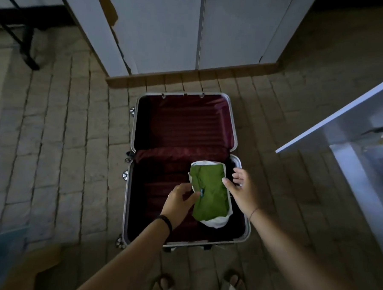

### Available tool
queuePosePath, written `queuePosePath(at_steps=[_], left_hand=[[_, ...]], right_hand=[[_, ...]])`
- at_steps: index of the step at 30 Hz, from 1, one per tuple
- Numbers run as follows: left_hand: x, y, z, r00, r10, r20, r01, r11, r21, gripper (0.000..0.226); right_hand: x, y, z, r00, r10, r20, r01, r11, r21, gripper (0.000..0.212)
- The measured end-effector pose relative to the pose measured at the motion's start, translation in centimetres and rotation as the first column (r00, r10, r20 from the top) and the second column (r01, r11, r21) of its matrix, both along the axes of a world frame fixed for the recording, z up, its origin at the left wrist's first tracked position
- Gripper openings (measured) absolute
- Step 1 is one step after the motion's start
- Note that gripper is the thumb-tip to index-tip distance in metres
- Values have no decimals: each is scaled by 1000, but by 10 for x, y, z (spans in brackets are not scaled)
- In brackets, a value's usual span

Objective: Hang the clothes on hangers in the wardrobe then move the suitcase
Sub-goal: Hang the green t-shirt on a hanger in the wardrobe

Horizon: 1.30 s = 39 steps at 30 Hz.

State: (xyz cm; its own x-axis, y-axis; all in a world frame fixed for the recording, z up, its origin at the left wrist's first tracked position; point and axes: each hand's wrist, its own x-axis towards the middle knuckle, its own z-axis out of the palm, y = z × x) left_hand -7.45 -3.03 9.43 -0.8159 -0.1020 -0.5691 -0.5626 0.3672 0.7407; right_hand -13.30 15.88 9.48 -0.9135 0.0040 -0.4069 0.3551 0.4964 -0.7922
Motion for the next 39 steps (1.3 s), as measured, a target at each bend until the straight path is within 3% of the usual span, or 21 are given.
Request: queuePosePath(at_steps=[4,7,11,12,14,17,19,24,27,31,35,39], left_hand=[[-3,16,-113,999,4,52,-5,999,32,25],[-14,27,-190,997,28,72,-36,993,114,46],[-29,41,-274,971,199,133,-227,944,241,106],[-32,44,-293,966,220,135,-248,937,245,112],[-37,48,-300,962,212,171,-252,931,264,104],[-41,55,-301,932,257,254,-335,878,341,65],[-42,57,-304,917,287,277,-375,858,352,59],[-41,60,-286,911,325,255,-407,815,414,42],[-47,54,-269,923,351,160,-386,823,417,38],[-59,31,-211,921,382,69,-371,813,448,13],[-62,12,-111,937,349,36,-326,830,453,15],[-59,-7,2,959,278,46,-270,858,438,18]], right_hand=[[-4,8,-106,1000,-6,25,6,1000,10,51],[-8,13,-177,999,26,25,-27,999,26,54],[-15,16,-243,998,50,27,-52,996,68,65],[-17,16,-254,999,50,10,-50,995,83,67],[-21,15,-267,999,32,-9,-31,995,92,73],[-25,12,-276,1000,23,8,-24,996,86,76],[-28,10,-277,999,37,2,-37,995,91,71],[-27,-3,-263,995,54,88,-42,990,-136,41],[-32,-8,-247,982,-4,190,73,932,-356,29],[-43,-9,-207,978,-19,207,127,843,-522,37],[-43,-19,-129,977,-15,215,144,789,-597,60],[-46,-20,-22,985,-5,170,110,779,-617,66]])
